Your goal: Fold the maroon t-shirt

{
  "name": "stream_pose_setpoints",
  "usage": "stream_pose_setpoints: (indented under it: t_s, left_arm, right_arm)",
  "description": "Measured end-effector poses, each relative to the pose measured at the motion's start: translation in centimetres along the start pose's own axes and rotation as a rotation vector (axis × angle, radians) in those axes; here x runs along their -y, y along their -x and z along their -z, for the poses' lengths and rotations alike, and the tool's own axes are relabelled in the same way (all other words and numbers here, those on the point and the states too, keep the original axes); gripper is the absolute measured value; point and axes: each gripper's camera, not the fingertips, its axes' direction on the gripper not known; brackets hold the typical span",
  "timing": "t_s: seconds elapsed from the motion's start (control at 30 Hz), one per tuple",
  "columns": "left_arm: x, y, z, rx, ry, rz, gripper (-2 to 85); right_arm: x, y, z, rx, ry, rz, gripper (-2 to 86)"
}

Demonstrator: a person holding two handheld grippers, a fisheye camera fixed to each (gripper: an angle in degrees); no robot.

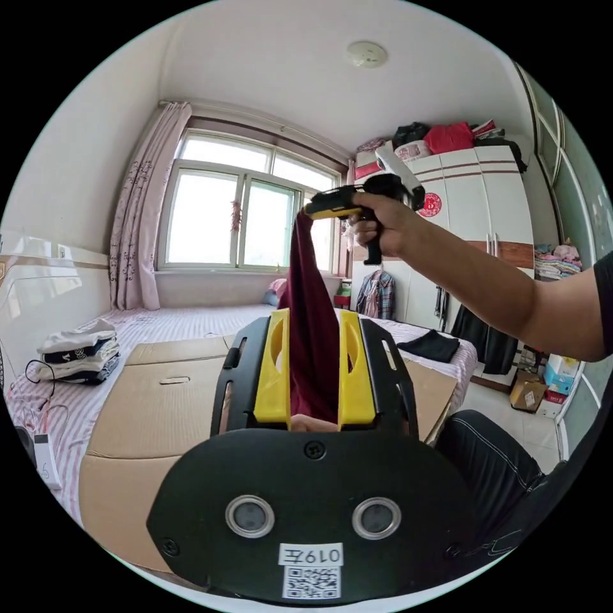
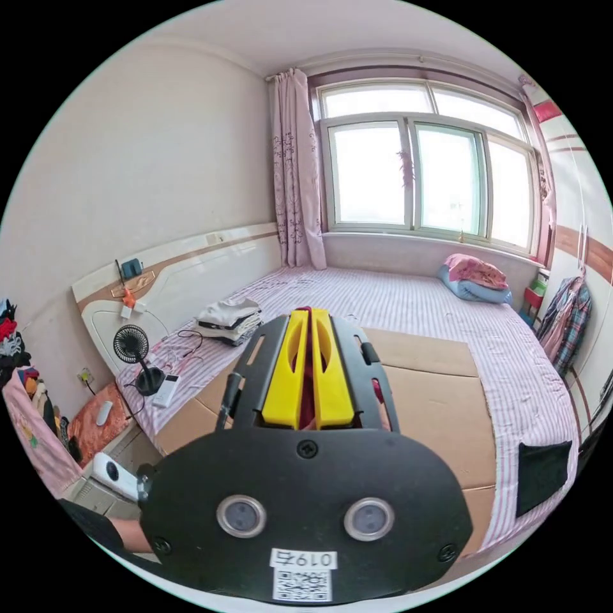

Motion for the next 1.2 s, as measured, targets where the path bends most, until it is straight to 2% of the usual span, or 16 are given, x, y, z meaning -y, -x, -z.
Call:
stream_pose_setpoints:
  t_s: [0.07, 0.17, 0.23, 0.3, 0.37, 0.5, 0.63, 0.77, 0.93, 1.07, 1.1, 1.2]
  left_arm:
    - [1.3, -2.6, -3.1, 0.013, 0.092, -0.015, 13.6]
    - [3.1, -6.0, -8.4, 0.282, 0.183, -0.040, 14.0]
    - [4.0, -6.1, -11.4, 0.370, 0.194, -0.042, 13.0]
    - [5.6, -4.5, -16.0, 0.494, 0.277, -0.034, 9.6]
    - [6.8, -2.8, -16.7, 0.525, 0.271, -0.058, 5.9]
    - [11.7, 4.3, -11.5, 0.373, 0.192, -0.060, 2.6]
    - [18.0, 11.4, -7.4, 0.387, 0.176, -0.041, 1.7]
    - [26.8, 18.0, -4.8, 0.198, 0.168, -0.024, 1.2]
    - [36.2, 18.1, -5.1, 0.186, 0.186, -0.165, 0.9]
    - [40.2, 14.5, -12.2, 0.135, 0.491, -0.413, 0.7]
    - [40.4, 14.1, -14.4, 0.106, 0.580, -0.449, 0.7]
    - [40.3, 14.1, -18.9, -0.001, 0.691, -0.460, 0.7]
  right_arm:
    - [0.8, 1.9, 1.8, -0.046, -0.035, 0.009, -0.6]
    - [2.1, 3.0, 4.8, -0.009, -0.081, 0.004, -0.6]
    - [2.8, 3.4, 6.9, 0.002, -0.115, 0.002, -0.6]
    - [3.6, 3.6, 9.0, -0.003, -0.142, 0.007, -0.6]
    - [4.9, 3.2, 11.5, -0.039, -0.157, 0.026, -0.6]
    - [7.1, 0.7, 14.6, -0.133, -0.159, 0.056, -0.8]
    - [8.2, -2.8, 16.5, -0.156, -0.098, 0.075, -0.9]
    - [7.8, -4.9, 18.6, -0.210, -0.108, 0.102, -1.0]
    - [6.6, -7.7, 20.8, -0.134, -0.083, 0.083, -1.0]
    - [4.1, -9.3, 24.1, -0.018, -0.078, 0.097, -1.0]
    - [3.7, -9.6, 24.7, 0.005, -0.079, 0.094, -1.0]
    - [1.9, -10.9, 27.3, 0.025, -0.098, 0.097, -1.0]
